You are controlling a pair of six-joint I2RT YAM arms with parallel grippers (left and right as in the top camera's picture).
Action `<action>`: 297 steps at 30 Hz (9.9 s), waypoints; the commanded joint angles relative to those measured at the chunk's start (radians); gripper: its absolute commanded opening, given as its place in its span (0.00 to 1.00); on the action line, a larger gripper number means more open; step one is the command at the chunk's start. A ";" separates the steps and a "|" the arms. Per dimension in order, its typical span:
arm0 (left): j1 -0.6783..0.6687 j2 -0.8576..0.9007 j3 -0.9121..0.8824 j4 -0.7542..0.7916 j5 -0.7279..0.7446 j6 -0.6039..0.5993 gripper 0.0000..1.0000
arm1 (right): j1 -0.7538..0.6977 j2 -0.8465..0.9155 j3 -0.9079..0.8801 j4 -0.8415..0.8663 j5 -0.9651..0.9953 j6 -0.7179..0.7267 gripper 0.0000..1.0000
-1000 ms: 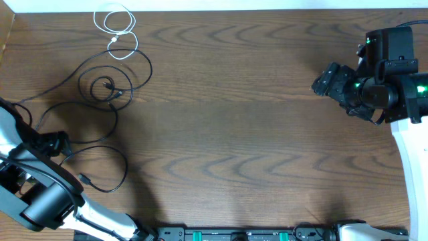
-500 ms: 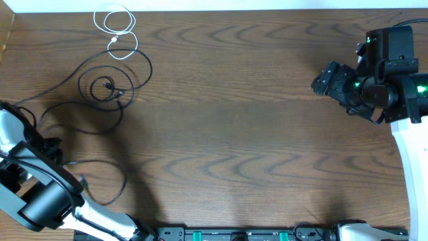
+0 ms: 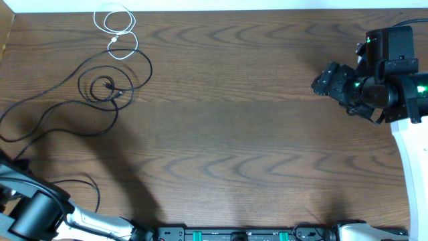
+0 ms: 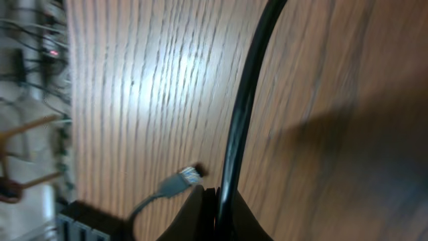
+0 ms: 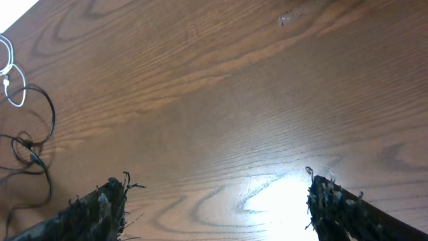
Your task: Untangle cables
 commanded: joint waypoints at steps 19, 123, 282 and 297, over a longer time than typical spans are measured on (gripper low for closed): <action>0.051 0.140 0.006 0.036 0.526 0.308 0.08 | 0.034 0.007 0.014 0.002 -0.022 0.006 0.83; 0.133 -0.229 -0.333 0.236 1.129 0.017 0.08 | 0.125 0.007 0.014 0.025 -0.022 -0.023 0.87; -1.181 -0.895 -0.367 0.041 0.391 0.172 0.93 | 0.084 -1.170 -0.793 0.283 0.312 -0.410 0.99; -1.181 -0.895 -0.367 0.041 0.391 0.172 0.93 | 0.058 -1.373 -1.395 1.035 0.210 -0.442 0.99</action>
